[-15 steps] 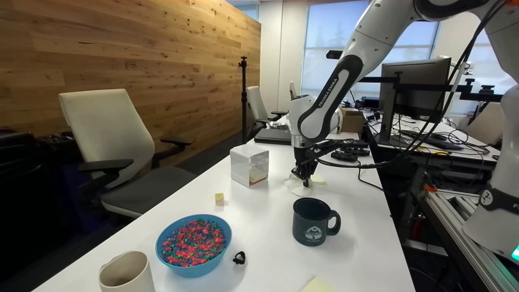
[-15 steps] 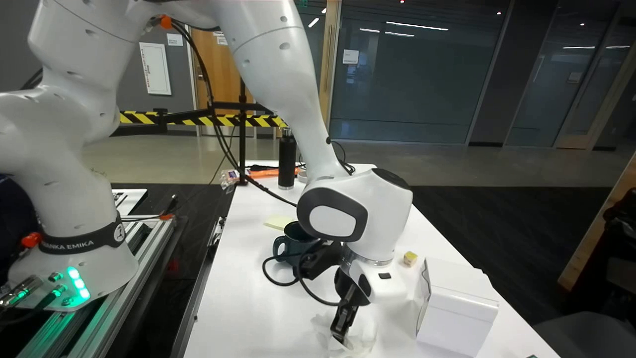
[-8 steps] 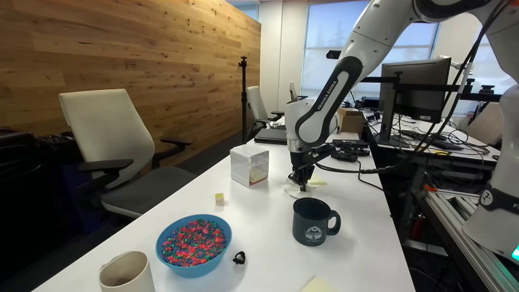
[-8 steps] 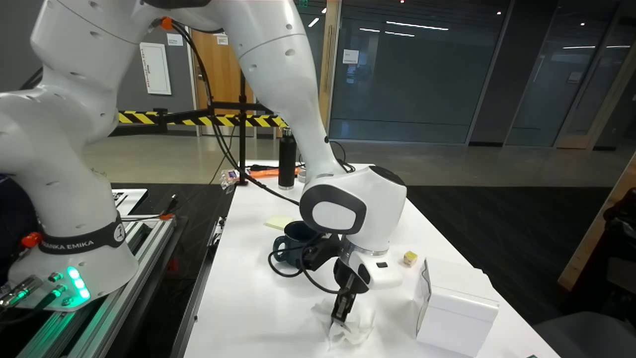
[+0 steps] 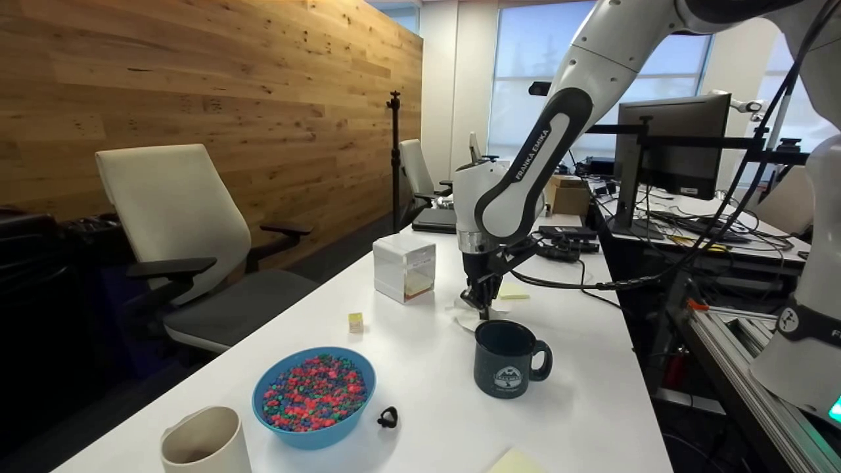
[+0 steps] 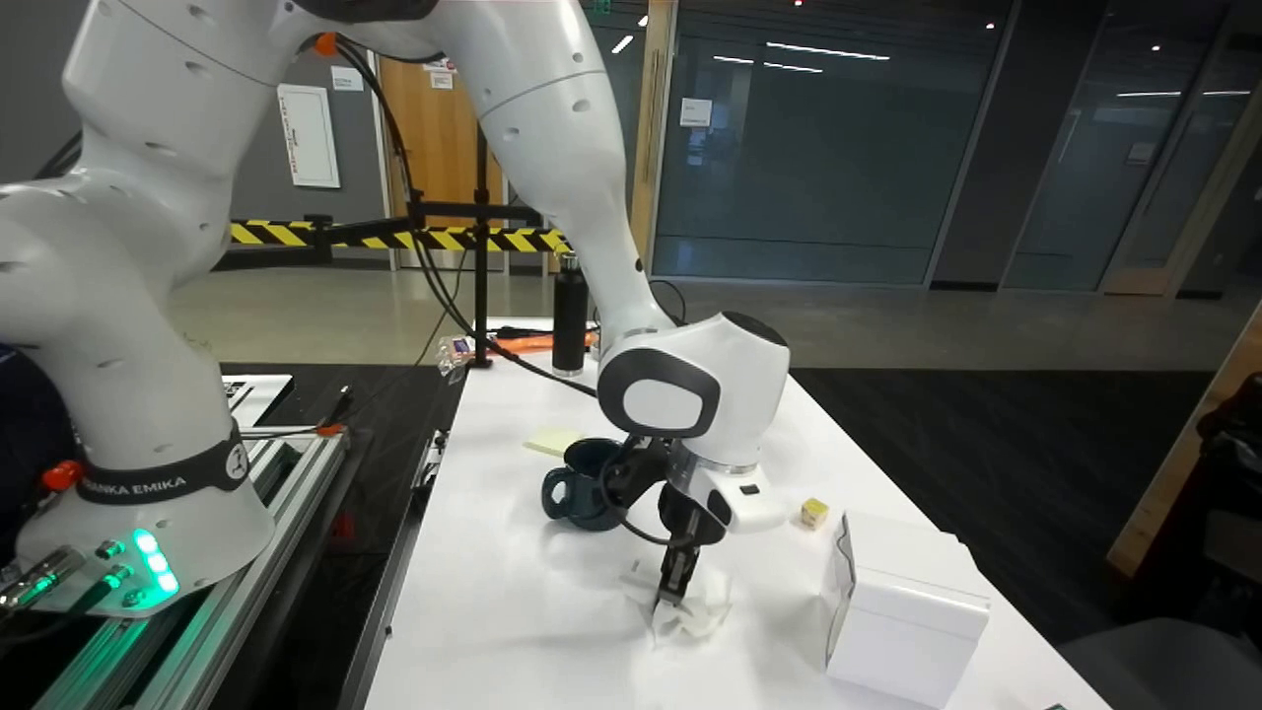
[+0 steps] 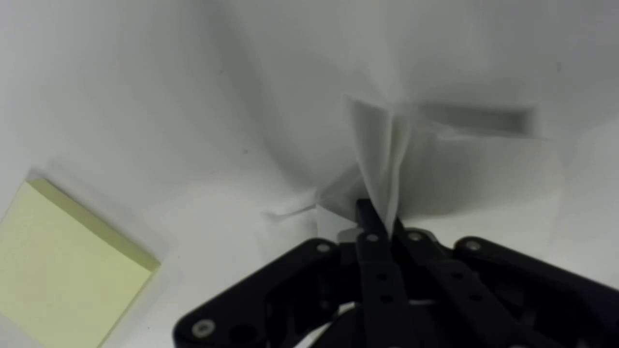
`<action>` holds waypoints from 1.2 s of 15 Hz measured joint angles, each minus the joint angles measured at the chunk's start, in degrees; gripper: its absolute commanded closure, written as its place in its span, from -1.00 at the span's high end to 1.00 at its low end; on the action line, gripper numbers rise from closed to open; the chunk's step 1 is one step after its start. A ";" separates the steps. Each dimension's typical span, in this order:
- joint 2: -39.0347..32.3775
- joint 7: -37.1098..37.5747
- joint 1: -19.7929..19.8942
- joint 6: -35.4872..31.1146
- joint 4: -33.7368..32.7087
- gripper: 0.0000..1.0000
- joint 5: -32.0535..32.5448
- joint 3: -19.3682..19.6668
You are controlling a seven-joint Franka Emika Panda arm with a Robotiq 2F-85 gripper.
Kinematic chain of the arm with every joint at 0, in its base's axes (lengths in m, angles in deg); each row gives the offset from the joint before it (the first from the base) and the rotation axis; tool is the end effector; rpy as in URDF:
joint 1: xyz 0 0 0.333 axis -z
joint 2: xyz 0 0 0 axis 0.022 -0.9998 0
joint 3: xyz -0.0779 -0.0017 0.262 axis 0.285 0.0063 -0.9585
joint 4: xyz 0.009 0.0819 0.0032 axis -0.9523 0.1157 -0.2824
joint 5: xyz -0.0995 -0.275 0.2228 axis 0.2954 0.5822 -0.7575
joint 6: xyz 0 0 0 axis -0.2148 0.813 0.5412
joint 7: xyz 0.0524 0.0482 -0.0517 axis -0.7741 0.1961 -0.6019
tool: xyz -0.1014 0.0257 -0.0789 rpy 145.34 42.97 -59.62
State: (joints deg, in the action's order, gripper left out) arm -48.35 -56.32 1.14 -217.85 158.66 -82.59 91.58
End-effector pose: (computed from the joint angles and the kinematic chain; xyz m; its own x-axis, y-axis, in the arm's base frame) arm 0.5055 -0.0912 0.0955 0.8870 -0.4536 -0.0865 -0.4439 -0.8892 0.1108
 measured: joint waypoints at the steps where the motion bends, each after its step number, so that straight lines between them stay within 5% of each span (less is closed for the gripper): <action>1: 0.07 -0.02 -0.31 -0.02 0.09 -0.99 0.00 -0.28; 12: 0.78 -0.07 -3.01 -0.48 1.13 -0.99 0.00 -2.19; 18: 0.49 0.20 -1.26 -0.48 0.95 -0.99 -0.04 0.21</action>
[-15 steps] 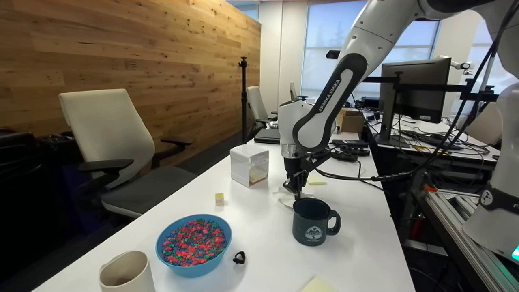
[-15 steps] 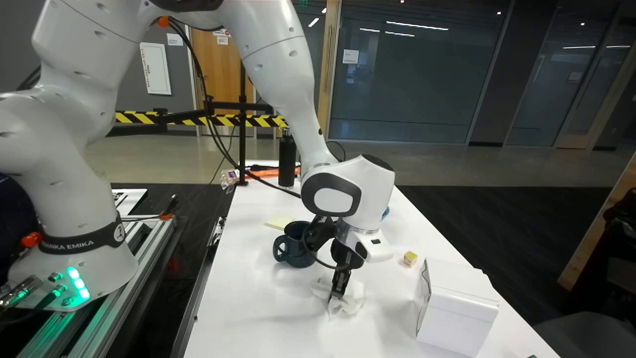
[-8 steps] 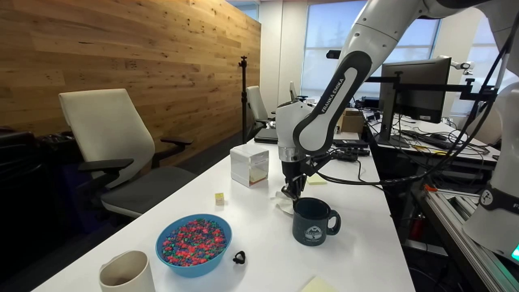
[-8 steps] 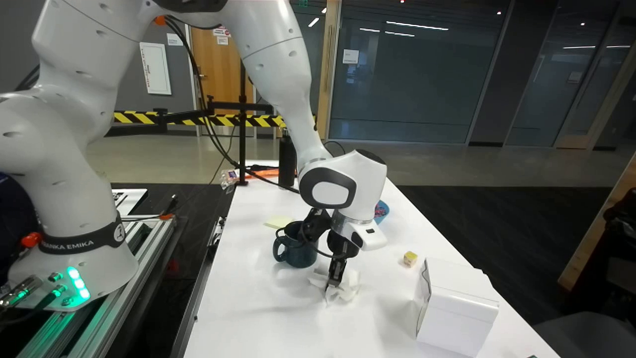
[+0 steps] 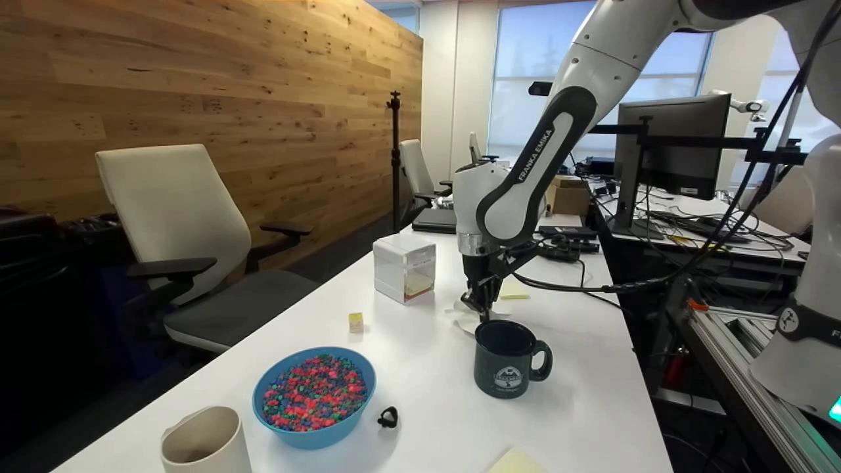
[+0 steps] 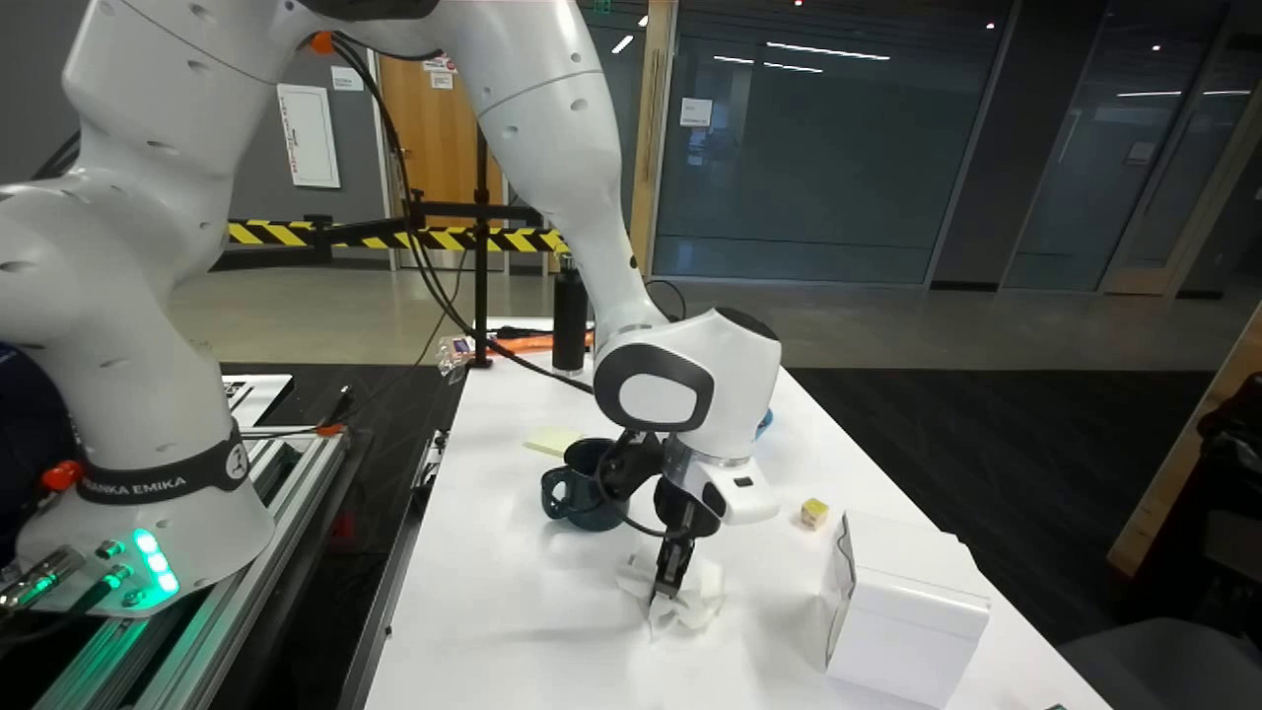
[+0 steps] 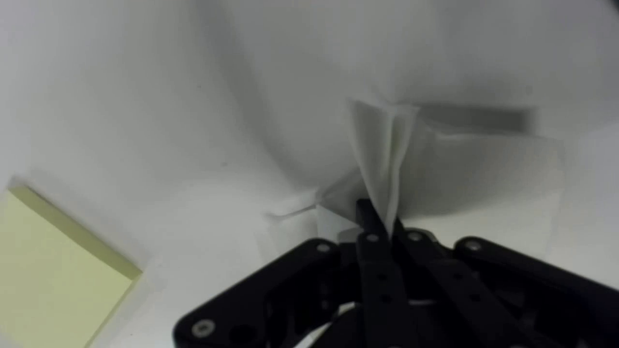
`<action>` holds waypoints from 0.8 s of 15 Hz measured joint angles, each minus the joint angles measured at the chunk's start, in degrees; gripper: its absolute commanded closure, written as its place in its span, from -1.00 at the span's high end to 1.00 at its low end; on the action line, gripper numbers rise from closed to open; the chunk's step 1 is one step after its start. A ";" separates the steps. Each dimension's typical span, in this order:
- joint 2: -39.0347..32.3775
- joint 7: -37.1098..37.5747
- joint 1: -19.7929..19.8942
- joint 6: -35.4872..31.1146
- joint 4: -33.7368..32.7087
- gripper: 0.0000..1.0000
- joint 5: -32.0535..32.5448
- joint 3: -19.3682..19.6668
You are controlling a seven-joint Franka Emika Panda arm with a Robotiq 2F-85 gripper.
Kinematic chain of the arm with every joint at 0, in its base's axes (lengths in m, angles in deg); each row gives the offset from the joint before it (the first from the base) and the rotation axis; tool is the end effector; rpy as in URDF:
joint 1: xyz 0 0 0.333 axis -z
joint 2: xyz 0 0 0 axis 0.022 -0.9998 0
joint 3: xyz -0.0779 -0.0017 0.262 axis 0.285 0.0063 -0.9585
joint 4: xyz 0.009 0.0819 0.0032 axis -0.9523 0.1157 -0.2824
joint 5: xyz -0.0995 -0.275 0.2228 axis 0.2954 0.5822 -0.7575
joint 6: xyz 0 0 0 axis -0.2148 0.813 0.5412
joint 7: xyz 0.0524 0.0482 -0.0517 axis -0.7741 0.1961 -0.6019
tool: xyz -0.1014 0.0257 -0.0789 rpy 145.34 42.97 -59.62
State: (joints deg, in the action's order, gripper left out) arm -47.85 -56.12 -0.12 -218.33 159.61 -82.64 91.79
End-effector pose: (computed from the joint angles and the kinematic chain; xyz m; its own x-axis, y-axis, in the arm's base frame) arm 0.5032 -0.0817 0.0957 0.8933 -0.4414 -0.0853 -0.4317 -0.8951 0.1113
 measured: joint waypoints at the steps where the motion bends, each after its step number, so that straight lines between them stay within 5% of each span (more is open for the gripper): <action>1: -0.15 0.02 0.75 0.00 -0.15 -0.99 -0.02 0.61; 12: -1.42 0.10 3.83 0.00 -2.08 -0.99 -0.02 2.01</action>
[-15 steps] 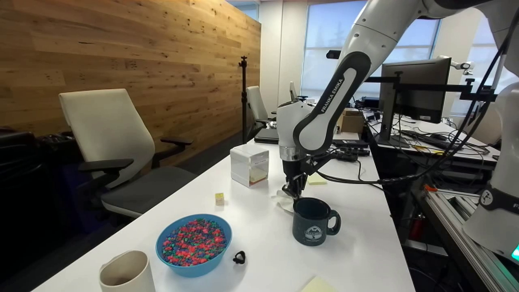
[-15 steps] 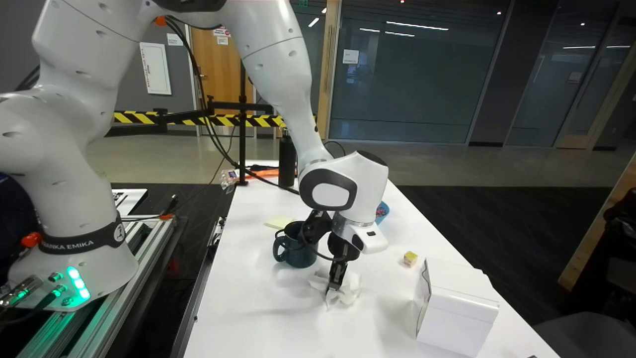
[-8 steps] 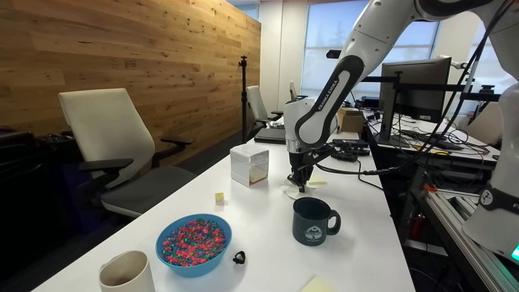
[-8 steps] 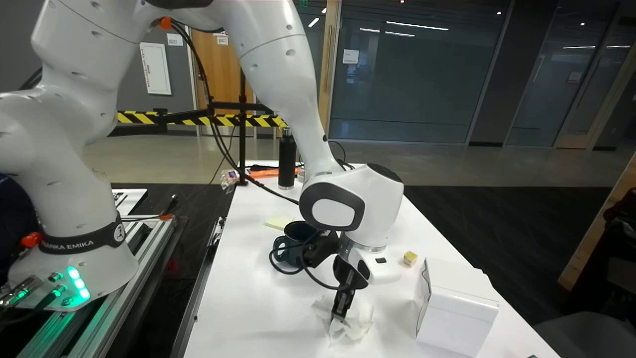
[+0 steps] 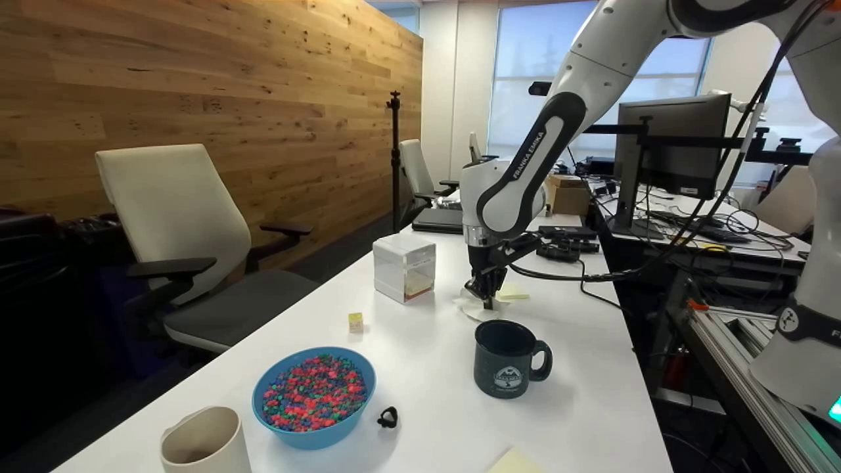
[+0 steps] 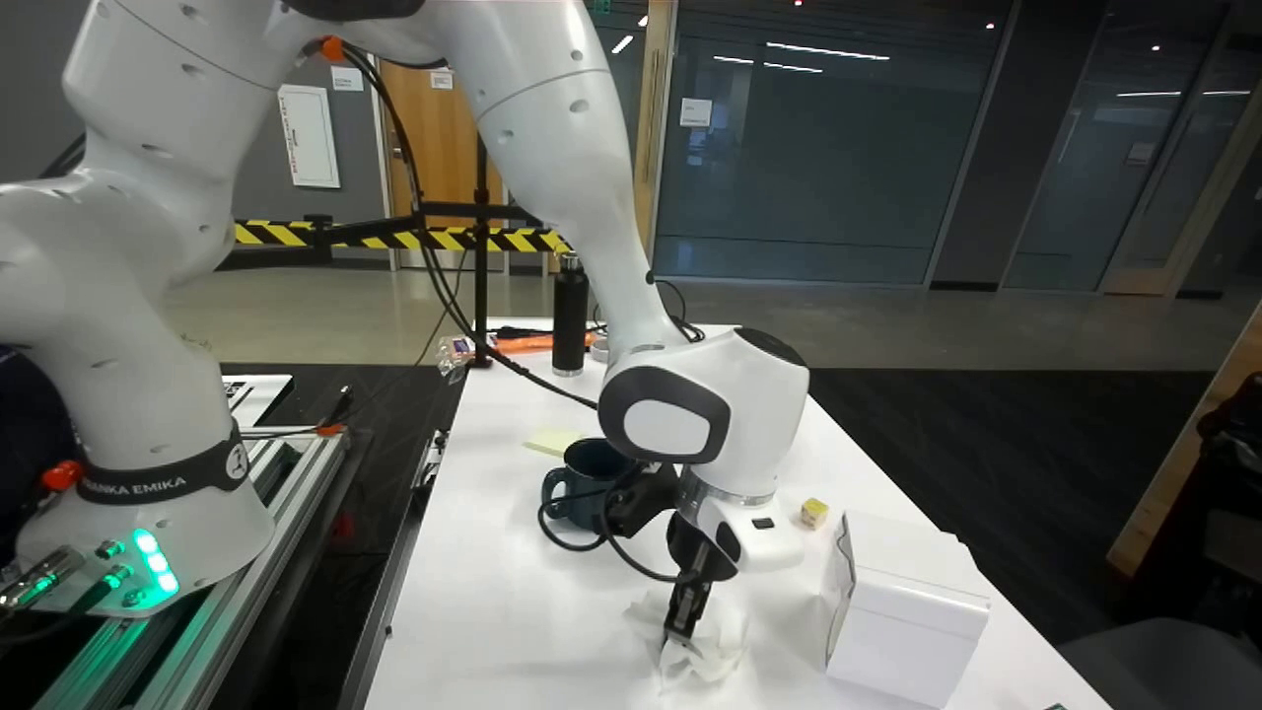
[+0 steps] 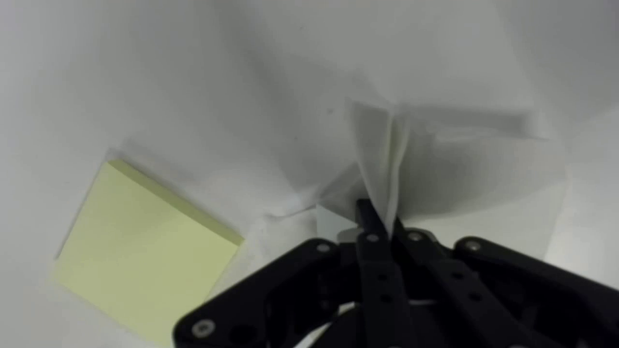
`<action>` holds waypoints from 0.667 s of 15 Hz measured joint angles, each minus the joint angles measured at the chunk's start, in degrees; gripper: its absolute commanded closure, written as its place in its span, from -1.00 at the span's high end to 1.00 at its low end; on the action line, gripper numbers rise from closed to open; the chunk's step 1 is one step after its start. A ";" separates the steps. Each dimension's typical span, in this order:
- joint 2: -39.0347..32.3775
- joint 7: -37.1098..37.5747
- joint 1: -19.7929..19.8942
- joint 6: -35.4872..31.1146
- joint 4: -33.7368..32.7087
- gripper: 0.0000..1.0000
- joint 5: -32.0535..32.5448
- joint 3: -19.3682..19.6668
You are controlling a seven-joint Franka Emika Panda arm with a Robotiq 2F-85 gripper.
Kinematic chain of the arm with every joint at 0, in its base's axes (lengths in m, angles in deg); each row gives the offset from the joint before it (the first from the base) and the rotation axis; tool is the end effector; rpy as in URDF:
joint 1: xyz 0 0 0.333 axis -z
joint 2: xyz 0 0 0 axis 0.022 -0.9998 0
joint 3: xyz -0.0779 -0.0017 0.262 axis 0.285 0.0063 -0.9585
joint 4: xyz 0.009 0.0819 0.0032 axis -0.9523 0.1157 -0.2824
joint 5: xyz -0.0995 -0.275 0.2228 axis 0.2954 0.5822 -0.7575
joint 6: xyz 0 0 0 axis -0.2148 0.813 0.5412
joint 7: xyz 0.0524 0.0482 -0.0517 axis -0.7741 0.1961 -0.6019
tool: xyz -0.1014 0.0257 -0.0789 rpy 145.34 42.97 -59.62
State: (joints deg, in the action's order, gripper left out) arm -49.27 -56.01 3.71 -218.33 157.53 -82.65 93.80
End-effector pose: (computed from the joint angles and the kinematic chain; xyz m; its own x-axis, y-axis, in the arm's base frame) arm 0.5023 -0.1362 0.0960 0.8480 -0.5261 -0.0639 -0.5159 -0.8471 0.1275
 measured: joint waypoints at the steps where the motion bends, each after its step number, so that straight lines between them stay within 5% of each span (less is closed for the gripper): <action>1: 0.04 -0.06 -0.45 0.00 0.00 -0.99 0.03 -0.30; 10: 0.88 -0.27 -5.32 -1.22 1.31 -0.99 0.39 -2.70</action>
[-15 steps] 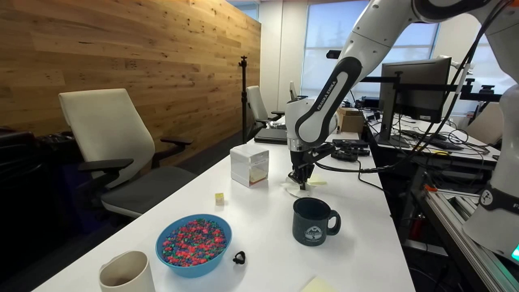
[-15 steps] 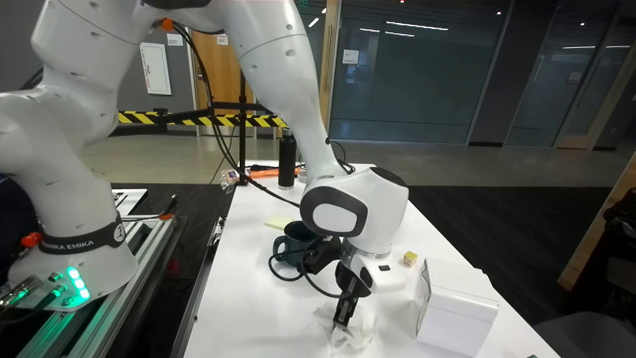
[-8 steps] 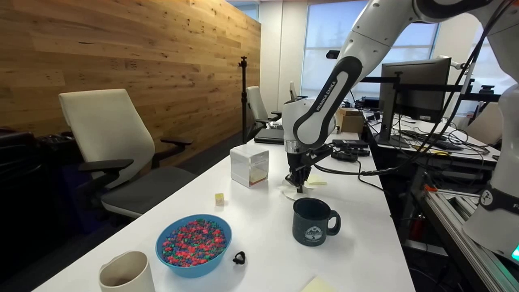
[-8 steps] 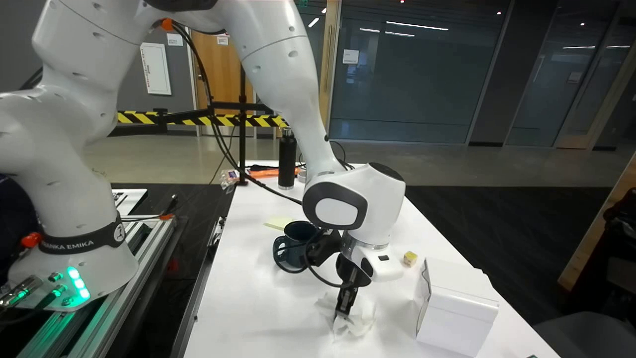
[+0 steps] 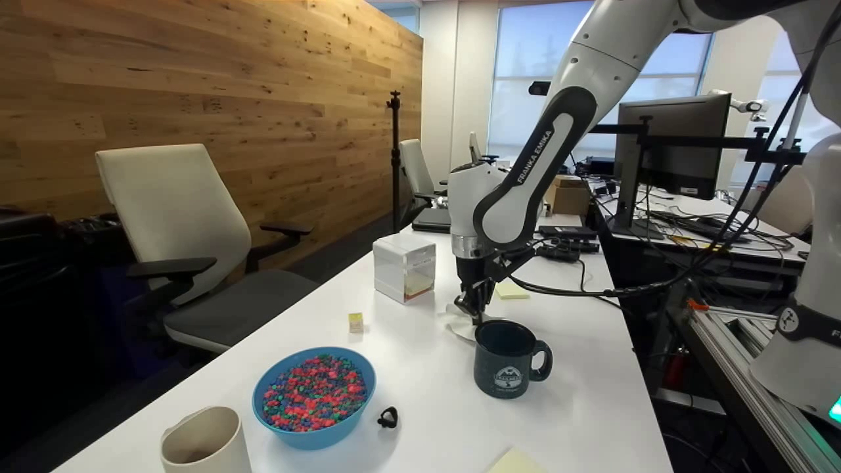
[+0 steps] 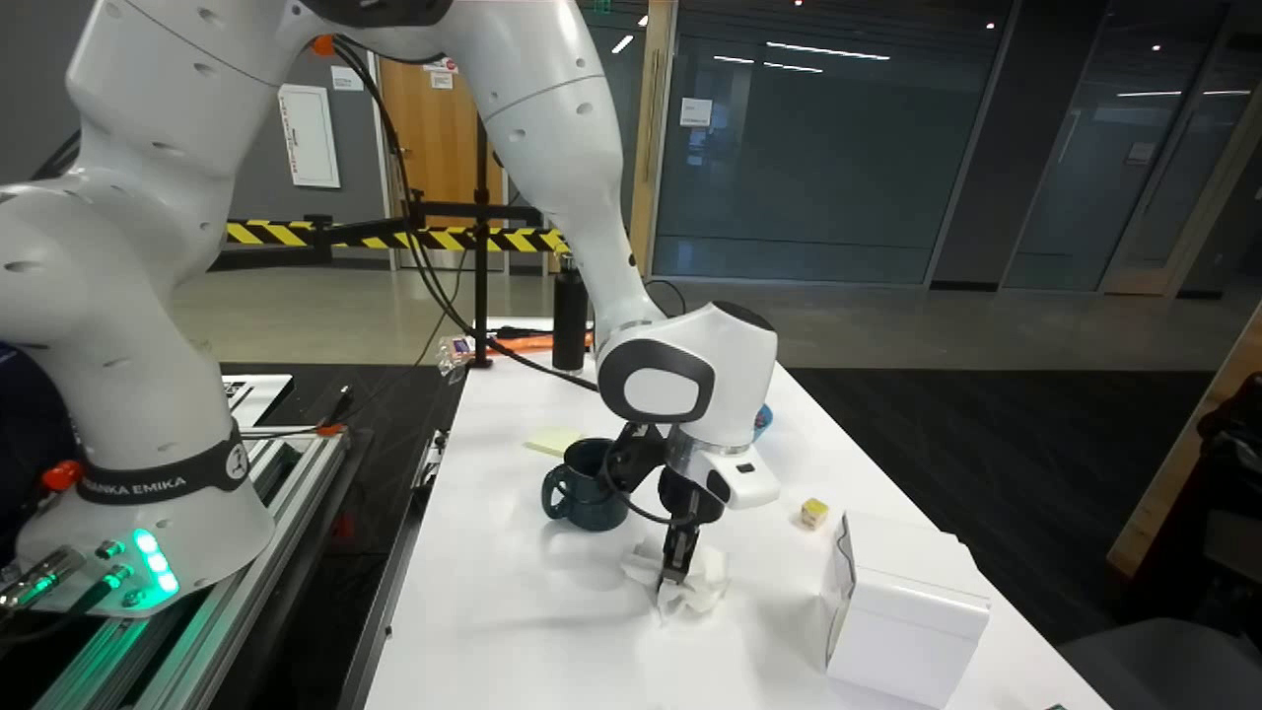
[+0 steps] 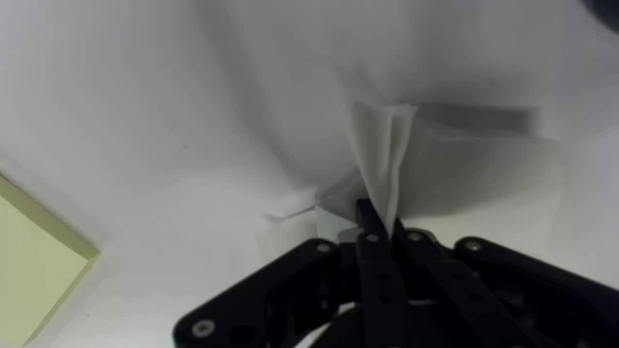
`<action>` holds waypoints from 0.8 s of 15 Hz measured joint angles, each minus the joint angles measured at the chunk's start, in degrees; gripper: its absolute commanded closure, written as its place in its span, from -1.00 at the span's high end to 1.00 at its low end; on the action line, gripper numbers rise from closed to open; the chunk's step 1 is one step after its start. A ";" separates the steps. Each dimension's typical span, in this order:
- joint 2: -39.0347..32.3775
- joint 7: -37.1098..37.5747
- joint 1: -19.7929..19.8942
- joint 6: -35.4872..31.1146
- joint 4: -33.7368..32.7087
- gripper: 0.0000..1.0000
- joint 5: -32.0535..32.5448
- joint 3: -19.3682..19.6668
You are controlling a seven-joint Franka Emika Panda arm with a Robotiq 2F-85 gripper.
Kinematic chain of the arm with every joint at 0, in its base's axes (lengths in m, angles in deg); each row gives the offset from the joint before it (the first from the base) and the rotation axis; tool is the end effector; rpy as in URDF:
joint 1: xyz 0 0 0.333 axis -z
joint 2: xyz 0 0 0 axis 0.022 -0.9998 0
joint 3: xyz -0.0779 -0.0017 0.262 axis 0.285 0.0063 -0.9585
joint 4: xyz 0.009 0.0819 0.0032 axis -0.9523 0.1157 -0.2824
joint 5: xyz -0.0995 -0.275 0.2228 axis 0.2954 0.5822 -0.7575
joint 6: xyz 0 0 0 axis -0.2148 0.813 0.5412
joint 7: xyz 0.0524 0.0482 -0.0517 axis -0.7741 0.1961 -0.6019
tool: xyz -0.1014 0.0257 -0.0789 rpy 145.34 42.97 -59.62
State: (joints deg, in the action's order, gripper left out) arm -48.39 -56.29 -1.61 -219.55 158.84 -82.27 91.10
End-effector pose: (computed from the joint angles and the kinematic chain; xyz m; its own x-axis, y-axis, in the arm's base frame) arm 0.5123 -0.0623 0.0959 0.9151 -0.3981 -0.0637 -0.3909 -0.9148 0.1016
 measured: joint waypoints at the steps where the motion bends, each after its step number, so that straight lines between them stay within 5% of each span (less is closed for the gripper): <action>1: 0.09 -0.01 -0.32 -0.25 0.22 -0.99 0.01 -0.07; 12: 0.27 0.05 0.63 -1.11 0.85 -0.99 0.01 1.11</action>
State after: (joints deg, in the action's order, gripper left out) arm -48.13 -56.24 -0.98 -220.66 159.69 -82.26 92.21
